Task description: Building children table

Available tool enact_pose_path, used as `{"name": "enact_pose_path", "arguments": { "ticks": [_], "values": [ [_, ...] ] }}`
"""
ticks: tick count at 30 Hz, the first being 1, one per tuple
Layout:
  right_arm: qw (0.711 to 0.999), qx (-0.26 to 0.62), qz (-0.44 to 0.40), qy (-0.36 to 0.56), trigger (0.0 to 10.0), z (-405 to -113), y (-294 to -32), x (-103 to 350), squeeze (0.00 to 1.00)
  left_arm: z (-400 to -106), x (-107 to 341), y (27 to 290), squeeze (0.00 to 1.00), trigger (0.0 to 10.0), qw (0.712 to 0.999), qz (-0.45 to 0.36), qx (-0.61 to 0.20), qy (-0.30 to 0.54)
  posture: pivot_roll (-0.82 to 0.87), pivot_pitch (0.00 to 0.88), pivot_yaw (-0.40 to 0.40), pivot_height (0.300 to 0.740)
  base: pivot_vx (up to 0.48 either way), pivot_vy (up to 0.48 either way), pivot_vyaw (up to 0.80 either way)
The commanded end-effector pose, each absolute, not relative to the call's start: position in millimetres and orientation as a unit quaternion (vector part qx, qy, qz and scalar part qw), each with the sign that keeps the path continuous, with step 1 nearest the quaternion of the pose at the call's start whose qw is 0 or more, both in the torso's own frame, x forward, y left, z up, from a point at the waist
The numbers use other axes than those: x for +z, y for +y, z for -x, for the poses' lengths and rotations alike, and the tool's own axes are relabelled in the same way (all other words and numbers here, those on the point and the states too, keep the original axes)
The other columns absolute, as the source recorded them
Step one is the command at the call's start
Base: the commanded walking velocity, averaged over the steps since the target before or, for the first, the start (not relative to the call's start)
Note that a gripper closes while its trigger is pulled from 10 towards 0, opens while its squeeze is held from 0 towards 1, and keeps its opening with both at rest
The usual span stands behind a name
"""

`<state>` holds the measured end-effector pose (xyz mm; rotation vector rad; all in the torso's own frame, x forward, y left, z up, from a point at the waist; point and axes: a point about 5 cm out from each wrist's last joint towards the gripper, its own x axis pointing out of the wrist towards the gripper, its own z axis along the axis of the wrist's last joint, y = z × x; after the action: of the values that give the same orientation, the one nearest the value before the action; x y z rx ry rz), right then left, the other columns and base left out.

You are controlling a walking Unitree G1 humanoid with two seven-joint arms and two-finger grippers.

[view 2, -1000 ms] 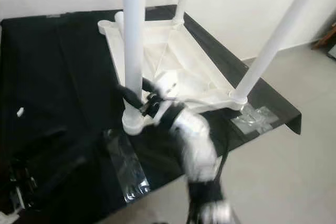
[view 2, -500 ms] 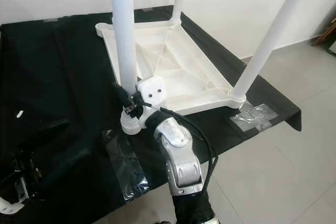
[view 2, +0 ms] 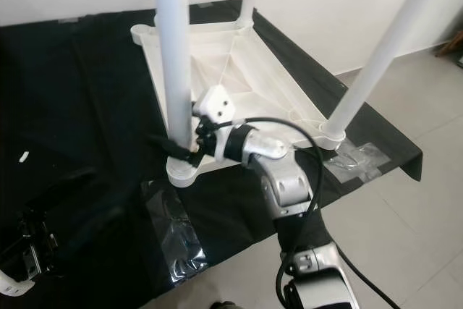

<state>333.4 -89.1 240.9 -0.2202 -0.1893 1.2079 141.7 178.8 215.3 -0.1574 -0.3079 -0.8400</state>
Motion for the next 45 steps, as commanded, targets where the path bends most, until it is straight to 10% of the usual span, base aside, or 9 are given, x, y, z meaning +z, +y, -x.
{"name": "enact_pose_path", "arguments": {
  "ticks": [1, 16, 17, 18, 29, 42, 44, 45],
  "values": [
    [0.804, 0.578, 0.096, -0.103, 10.0, -343, -96, 253, 0.0, -136, 215, 176, 0.0, 10.0, 0.898, 0.075, -0.411, -0.139, 0.18, 0.223, -0.127, 0.74, 0.0, 0.0, 0.0],
    [0.705, 0.699, 0.08, -0.094, 9.6, -364, -102, 289, 0.0, -117, 214, 180, 0.0, 10.0, 0.911, 0.077, -0.389, -0.111, 0.23, 0.283, -0.146, 0.74, 0.0, 0.0, 0.0],
    [0.693, 0.711, 0.083, -0.089, 7.5, -364, -102, 291, 0.0, -117, 214, 180, 0.0, 10.0, 0.912, 0.077, -0.388, -0.11, 0.23, 0.283, -0.146, 0.74, 0.0, 0.0, 0.0],
    [0.68, 0.723, 0.085, -0.084, 0.0, -363, -101, 292, 0.0, -116, 214, 181, 0.0, 10.0, 0.912, 0.077, -0.387, -0.11, 0.23, 0.283, -0.149, 0.74, 0.0, 0.0, 0.0],
    [0.661, 0.741, 0.075, -0.088, 0.0, -360, -105, 287, 0.0, -120, 214, 179, 0.0, 10.0, 0.91, 0.076, -0.389, -0.118, 0.2, 0.259, -0.152, 0.74, 0.0, 0.0, 0.0],
    [0.795, 0.595, 0.02, -0.12, 0.0, -326, -108, 238, 0.0, -136, 218, 179, 0.0, 10.0, 0.902, 0.067, -0.403, -0.143, 0.15, 0.191, -0.133, 0.74, 0.0, 0.0, 0.0],
    [0.825, 0.555, 0.011, -0.11, 0.0, -323, -102, 230, 0.0, -138, 218, 179, 0.0, 10.0, 0.9, 0.066, -0.405, -0.145, 0.14, 0.183, -0.129, 0.74, 0.0, 0.0, 0.0],
    [0.888, 0.449, 0.037, -0.094, 0.0, -325, -99, 216, 0.0, -140, 218, 180, 0.0, 10.0, 0.899, 0.064, -0.408, -0.146, 0.13, 0.173, -0.12, 0.74, 0.0, 0.0, 0.0]
  ]
}}
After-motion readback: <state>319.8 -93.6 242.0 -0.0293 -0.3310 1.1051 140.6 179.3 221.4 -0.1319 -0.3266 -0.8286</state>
